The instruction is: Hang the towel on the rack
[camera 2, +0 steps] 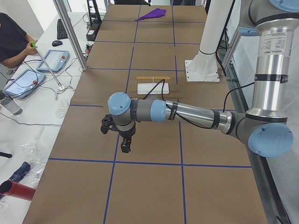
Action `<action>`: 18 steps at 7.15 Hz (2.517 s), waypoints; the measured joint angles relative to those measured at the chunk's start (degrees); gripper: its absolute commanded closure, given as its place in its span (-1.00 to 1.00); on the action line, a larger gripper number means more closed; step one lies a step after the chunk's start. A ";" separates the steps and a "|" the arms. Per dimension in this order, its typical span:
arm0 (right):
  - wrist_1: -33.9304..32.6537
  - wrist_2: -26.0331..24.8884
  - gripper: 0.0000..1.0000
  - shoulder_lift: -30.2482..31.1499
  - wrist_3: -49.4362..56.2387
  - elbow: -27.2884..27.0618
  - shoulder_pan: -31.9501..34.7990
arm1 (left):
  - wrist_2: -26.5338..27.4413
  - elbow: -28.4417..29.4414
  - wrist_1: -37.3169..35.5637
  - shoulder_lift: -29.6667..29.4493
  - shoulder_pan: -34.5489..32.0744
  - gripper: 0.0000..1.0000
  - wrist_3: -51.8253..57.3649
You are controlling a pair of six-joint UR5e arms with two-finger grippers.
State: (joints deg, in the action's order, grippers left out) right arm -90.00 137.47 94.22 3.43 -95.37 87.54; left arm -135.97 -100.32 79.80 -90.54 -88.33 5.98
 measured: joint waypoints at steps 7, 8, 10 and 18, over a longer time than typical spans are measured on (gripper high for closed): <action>-0.02 0.79 -1.00 -0.12 -0.38 -0.24 -0.03 | -0.65 -1.89 1.81 0.42 -0.01 -1.00 -0.08; -0.05 1.04 -1.00 -0.18 -0.54 -0.46 -0.06 | -1.61 -1.70 2.37 0.32 0.00 -1.00 -0.12; 1.40 1.39 -1.00 -0.03 -0.47 -0.25 -0.11 | -3.38 -1.76 2.69 0.42 0.00 -1.00 -0.18; 20.08 -7.63 -0.84 8.36 0.81 5.98 -5.68 | -5.20 -1.63 9.97 0.53 0.90 -1.00 -0.43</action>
State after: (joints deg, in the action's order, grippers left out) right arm -69.92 129.83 102.57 4.23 -89.39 81.86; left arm -141.16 -101.95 89.78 -90.01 -87.43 5.54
